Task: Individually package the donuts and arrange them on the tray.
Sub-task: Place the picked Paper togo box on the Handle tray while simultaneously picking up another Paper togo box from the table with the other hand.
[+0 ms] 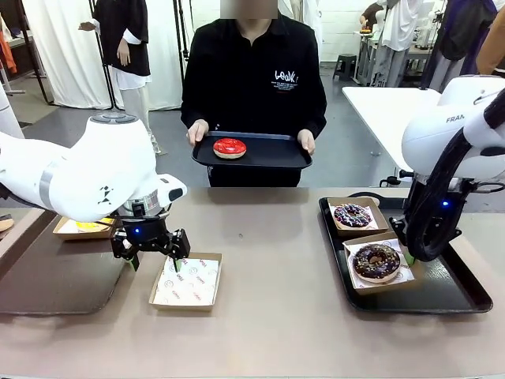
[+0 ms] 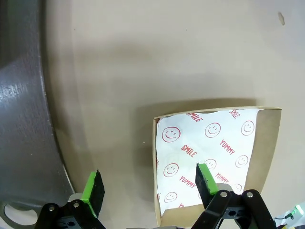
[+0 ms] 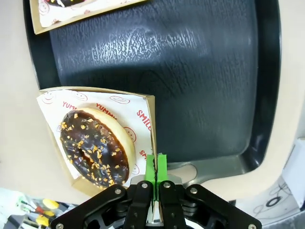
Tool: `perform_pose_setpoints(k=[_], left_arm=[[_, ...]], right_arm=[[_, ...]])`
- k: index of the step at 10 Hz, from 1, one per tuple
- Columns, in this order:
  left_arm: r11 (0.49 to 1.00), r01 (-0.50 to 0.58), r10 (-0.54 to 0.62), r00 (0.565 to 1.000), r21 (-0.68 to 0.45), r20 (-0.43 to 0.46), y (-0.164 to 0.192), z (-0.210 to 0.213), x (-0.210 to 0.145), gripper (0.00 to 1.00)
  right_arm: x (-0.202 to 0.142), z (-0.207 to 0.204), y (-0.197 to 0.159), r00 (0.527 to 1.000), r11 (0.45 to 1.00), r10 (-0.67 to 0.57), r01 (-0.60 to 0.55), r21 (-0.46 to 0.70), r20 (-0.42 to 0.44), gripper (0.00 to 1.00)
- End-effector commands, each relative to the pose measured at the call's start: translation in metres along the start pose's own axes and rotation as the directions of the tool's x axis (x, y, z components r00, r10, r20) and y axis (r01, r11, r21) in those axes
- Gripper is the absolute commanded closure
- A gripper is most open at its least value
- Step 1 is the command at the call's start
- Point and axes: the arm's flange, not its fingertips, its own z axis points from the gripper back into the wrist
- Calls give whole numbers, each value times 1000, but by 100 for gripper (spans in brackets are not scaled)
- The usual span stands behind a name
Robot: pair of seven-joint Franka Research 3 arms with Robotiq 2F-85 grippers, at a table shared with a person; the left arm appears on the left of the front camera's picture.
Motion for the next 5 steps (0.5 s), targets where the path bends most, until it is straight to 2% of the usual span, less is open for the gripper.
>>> perform_pose_setpoints(k=[1,5], left_arm=[[1000,16,-17,1000,-24,-7,-3,-9,2,0],[999,36,-37,999,-34,-21,-5,-14,1,0]], right_arm=[[5,-14,-2,999,1000,22,-22,-6,23,99],[14,-26,-2,999,1000,28,-29,3,25,99]])
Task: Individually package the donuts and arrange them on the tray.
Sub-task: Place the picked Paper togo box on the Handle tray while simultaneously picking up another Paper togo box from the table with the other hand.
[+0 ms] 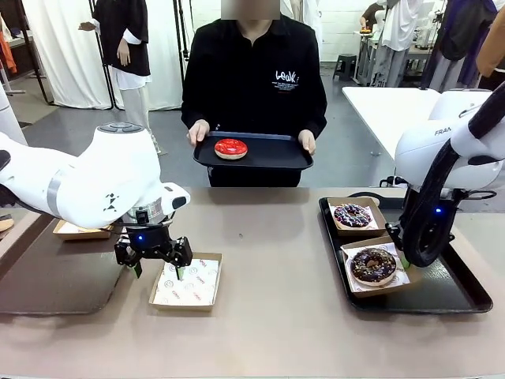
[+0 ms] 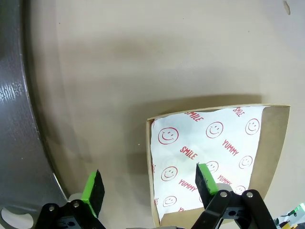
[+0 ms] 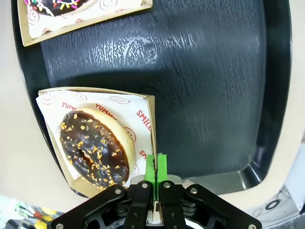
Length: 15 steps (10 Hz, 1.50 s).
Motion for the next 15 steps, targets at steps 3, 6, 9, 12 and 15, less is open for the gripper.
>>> perform_pose_setpoints(k=[3,6,9,12,15], left_arm=[[999,29,-29,1000,-34,-1,-2,-2,2,0],[998,23,-24,1000,-66,-12,-1,1,4,58],[999,8,-9,1000,-51,-20,1,1,6,100],[999,6,-8,1000,-50,-29,1,0,6,100],[999,5,-7,999,-51,-34,0,0,6,100]], right_arm=[[4,-8,-2,1000,1000,17,-18,4,12,99],[5,-7,-1,1000,1000,24,-24,5,16,39],[5,-6,-2,1000,1000,16,-16,16,14,0],[4,-6,-4,1000,1000,15,-16,27,12,0],[3,-6,-6,1000,999,16,-16,38,10,0]])
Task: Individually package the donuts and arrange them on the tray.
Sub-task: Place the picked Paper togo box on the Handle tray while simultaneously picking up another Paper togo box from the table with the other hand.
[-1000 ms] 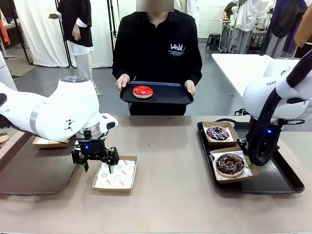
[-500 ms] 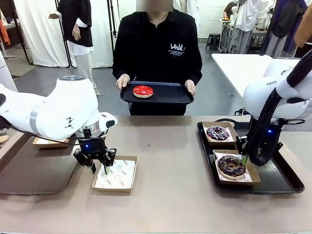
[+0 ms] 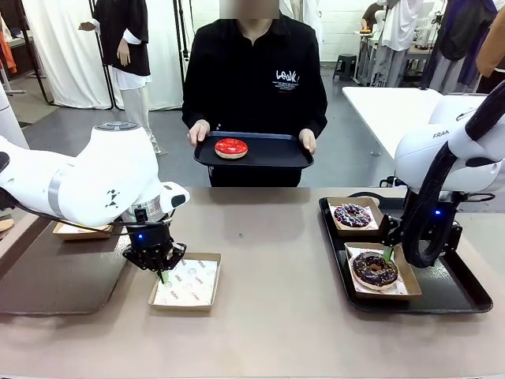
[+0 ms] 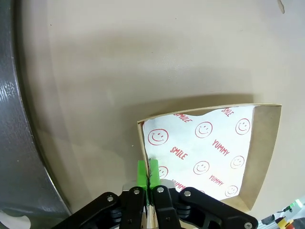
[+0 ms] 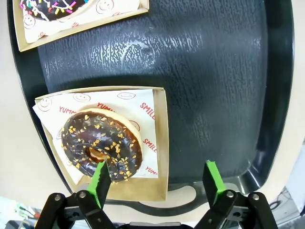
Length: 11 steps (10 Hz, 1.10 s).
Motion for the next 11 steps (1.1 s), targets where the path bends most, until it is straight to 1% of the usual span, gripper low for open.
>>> perform_pose_setpoints(k=[1,2,3,4,5,6,7,8,10,11], left_arm=[[1000,-3,3,1000,-13,-21,-1,0,3,100],[1000,-5,5,1000,-11,-25,-1,1,3,100],[1000,-15,15,1000,-6,-25,-2,9,7,100],[999,10,-14,995,-41,-98,-6,22,6,100],[999,14,-16,997,-33,-77,-8,38,12,100],[998,9,-14,998,-64,-68,-7,55,22,100],[995,13,-21,997,-95,-76,-8,71,32,100],[997,18,-23,997,-73,-69,-13,92,42,100],[999,18,-20,999,-41,-44,-23,126,62,100],[999,9,-10,999,-32,-38,-27,138,73,100]], right_arm=[[-1,0,-3,1000,999,15,-15,38,11,0],[-4,4,-5,1000,998,15,-16,58,15,0],[-11,16,-10,1000,993,7,-10,121,19,0],[-21,35,-22,1000,970,-1,0,244,4,0],[-33,57,-42,1000,934,-8,7,357,2,0],[-43,76,-69,999,890,-37,24,455,22,0],[-54,93,-101,996,830,-89,66,553,15,0],[-71,107,-136,990,764,-136,76,641,45,0],[-105,119,-187,974,667,-194,44,744,117,0],[-121,120,-209,961,630,-233,32,776,149,0]])
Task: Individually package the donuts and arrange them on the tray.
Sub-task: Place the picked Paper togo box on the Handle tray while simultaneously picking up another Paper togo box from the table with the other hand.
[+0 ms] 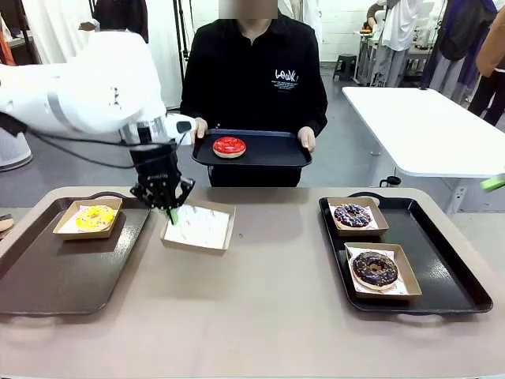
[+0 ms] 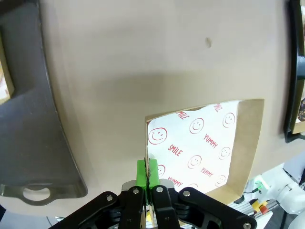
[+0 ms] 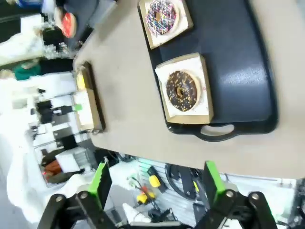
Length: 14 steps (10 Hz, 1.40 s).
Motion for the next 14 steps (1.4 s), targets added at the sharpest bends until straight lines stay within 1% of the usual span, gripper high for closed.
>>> perform_pose_setpoints(k=[1,2,3,4,5,6,7,9,10,11,12,13,14], left_arm=[[999,-27,27,1000,45,0,-7,10,23,100],[998,-45,45,999,38,-2,-6,16,35,100],[998,-60,60,998,23,1,-4,20,47,100],[997,-68,68,998,21,3,-3,21,56,100],[997,-72,72,997,10,-3,-1,21,64,100],[997,-80,80,997,11,-6,0,21,71,100],[996,-84,84,996,14,-12,2,21,78,100],[995,-95,95,995,14,-13,4,22,88,100],[995,-100,100,995,18,-15,5,21,94,100],[994,-106,106,994,24,-21,5,20,99,100],[994,-100,101,995,50,-25,4,18,101,100],[996,-69,71,997,62,-20,3,17,98,100],[996,-88,88,996,8,-17,9,16,94,100]], right_arm=[[-18,15,-34,994,992,29,-41,119,102,0],[-24,23,-44,990,989,45,-63,137,130,0],[-29,30,-61,982,985,30,-60,162,184,0],[-30,29,-75,977,987,36,-67,143,208,0],[-30,28,-89,970,982,48,-89,167,239,0],[-30,29,-103,962,974,84,-135,184,259,0],[-27,30,-116,963,967,94,-149,207,252,0],[-20,31,-130,964,959,85,-148,242,253,0],[-17,29,-133,964,960,82,-144,239,254,0],[-15,26,-134,960,954,112,-176,242,255,0],[-26,30,-128,966,970,68,-122,210,249,0],[-26,30,-128,966,970,68,-122,210,249,0],[-26,30,-128,966,970,68,-122,210,249,0]])
